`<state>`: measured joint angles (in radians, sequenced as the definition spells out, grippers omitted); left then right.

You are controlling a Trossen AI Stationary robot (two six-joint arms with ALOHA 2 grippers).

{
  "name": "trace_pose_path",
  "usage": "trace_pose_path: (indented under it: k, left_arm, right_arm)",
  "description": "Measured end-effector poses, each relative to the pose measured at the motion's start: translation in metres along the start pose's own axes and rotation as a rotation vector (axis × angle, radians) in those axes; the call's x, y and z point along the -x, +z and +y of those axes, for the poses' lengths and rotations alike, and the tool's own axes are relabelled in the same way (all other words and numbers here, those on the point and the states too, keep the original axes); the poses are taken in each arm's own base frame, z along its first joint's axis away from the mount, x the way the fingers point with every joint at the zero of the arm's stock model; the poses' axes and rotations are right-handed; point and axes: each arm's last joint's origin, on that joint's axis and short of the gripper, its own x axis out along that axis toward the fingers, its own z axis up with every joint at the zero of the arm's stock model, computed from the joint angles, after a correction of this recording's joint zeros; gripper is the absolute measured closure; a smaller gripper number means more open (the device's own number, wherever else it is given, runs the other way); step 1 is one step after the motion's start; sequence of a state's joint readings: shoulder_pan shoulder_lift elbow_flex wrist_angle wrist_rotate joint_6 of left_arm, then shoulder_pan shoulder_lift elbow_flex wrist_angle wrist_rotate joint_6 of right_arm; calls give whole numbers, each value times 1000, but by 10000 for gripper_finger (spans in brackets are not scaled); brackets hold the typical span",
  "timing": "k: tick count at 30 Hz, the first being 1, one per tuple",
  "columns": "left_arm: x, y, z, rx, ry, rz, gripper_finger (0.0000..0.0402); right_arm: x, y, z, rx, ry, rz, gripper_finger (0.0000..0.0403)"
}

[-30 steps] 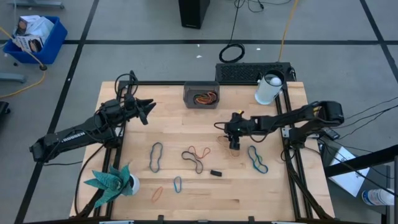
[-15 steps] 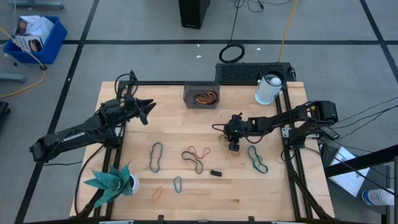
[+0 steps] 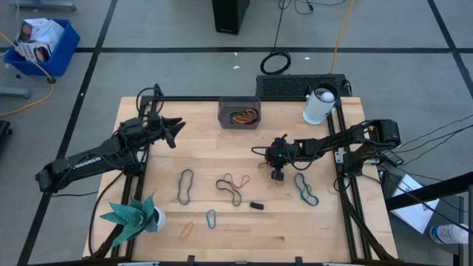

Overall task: Pick and place rubber bands into bin
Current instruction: Put the brown rubber band into the black bin

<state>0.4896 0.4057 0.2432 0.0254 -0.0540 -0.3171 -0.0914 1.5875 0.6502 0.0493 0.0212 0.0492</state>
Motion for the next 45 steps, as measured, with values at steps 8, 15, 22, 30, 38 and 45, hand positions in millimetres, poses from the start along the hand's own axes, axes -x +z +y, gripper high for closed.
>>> trace_pose_path:
  k: [8, 15, 22, 30, 38, 45]
  left_arm:
    - [0, 0, 0, 0, 0, 0, 252]
    - [0, 0, 0, 1, 0, 0, 252]
    - [0, 0, 0, 7, 0, 0, 252]
    - [0, 0, 0, 3, 0, -1, 252]
    - [0, 0, 0, 4, 0, 0, 252]
    - [0, 0, 0, 3, 0, -1, 252]
  right_arm:
    - [16, 12, -2, -22, -24, -109, 400]
    - [63, 36, -13, -48, -169, -377, 401]
    - [117, 45, -23, -75, -304, -590, 402]
    - [159, 51, -34, -52, -381, -813, 402]
    - [190, 85, -46, -38, -450, -913, 402]
    - [199, 131, -59, 53, -503, -881, 403]
